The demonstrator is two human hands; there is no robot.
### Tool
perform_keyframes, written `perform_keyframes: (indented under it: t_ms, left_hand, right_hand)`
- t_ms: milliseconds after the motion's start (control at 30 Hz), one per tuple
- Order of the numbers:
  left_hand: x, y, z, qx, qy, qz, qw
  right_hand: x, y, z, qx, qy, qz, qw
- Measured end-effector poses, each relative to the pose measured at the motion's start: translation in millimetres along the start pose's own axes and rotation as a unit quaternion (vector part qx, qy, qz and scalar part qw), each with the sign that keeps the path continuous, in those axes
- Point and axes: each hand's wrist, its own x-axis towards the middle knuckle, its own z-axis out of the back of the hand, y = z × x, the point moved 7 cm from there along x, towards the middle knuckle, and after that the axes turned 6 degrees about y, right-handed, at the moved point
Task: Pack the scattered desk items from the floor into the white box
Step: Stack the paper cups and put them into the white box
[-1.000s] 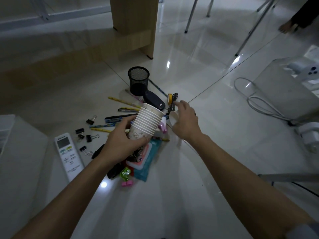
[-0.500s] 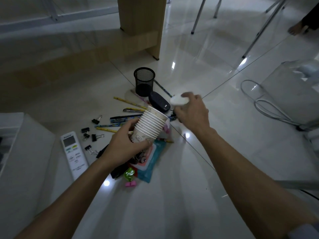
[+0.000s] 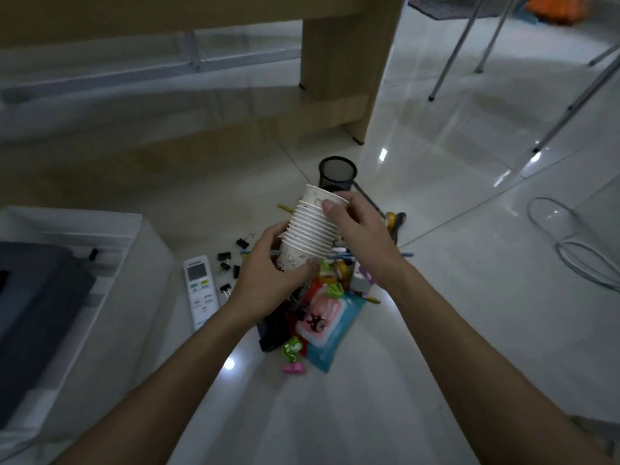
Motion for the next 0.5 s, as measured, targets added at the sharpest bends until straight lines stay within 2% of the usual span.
perform_keyframes:
  t_ms: [267, 367, 500]
  left_hand:
    - [-25, 0, 72, -0.04, -0.113, 0.018, 0.993]
    - [-48, 1, 105, -0.045, -0.14, 0.024, 0.989]
    - [-84, -4, 160, -0.088, -0.202, 0.01, 0.975]
  right_hand:
    - [3, 26, -98, 0.014, 0.135, 0.077, 0.988]
    - [4, 43, -138, -0.003, 0.16, 0.101, 0.982]
    - [8, 79, -192, 0.035, 0.193, 0.126, 0.972]
